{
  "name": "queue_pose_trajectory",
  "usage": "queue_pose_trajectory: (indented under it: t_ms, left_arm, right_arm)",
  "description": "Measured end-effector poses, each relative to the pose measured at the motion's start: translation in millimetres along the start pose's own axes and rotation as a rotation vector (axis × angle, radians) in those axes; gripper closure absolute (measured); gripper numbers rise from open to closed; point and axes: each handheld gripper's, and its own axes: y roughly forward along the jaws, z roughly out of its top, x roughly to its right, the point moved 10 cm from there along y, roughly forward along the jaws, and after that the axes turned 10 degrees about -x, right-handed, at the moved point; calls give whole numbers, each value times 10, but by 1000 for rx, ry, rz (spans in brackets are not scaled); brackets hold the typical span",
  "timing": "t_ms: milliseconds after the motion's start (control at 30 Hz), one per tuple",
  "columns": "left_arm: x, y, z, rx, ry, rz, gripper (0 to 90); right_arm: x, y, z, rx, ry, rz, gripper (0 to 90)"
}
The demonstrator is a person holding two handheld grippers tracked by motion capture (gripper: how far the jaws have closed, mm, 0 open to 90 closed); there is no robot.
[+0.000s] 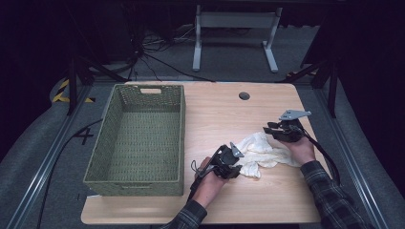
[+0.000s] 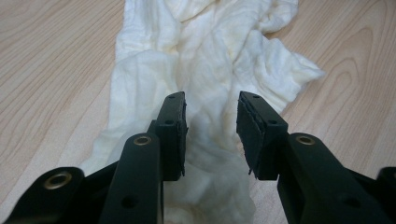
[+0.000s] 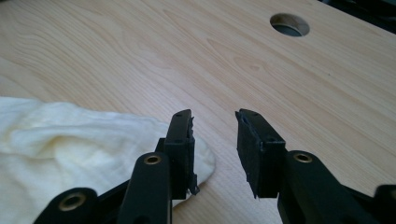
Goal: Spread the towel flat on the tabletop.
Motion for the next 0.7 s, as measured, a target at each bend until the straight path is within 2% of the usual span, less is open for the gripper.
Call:
queue_pose_trajectory:
  t_ms: [33, 67, 133, 200, 233, 400, 433, 467, 700]
  left_arm:
    - [-7, 2, -2, -3, 2, 0, 630]
    - [-7, 2, -2, -3, 2, 0, 630]
    - [-12, 2, 1, -3, 4, -1, 630]
    - [-12, 2, 3, -9, 10, -7, 630]
    - [-9, 8, 12, -4, 7, -6, 630]
    - [-31, 15, 45, 1, 16, -1, 625]
    - [-49, 4, 65, 7, 10, 8, 624]
    - [-49, 4, 65, 7, 10, 8, 625]
    - [-144, 60, 121, 16, -3, 19, 631]
  right_arm:
    - [-40, -75, -9, 10, -4, 17, 669]
    - [-40, -75, -9, 10, -4, 17, 669]
    - [-102, -142, -42, 12, -3, 48, 691]
    - [-211, -228, -118, 6, -2, 85, 716]
    - [-211, -228, -118, 6, -2, 85, 716]
    - [-424, -356, -258, -5, -14, 133, 742]
    - [-518, -408, -310, -4, -24, 156, 747]
    - [-518, -408, -310, -4, -24, 156, 747]
    - [-833, -456, -542, -51, -69, 204, 756]
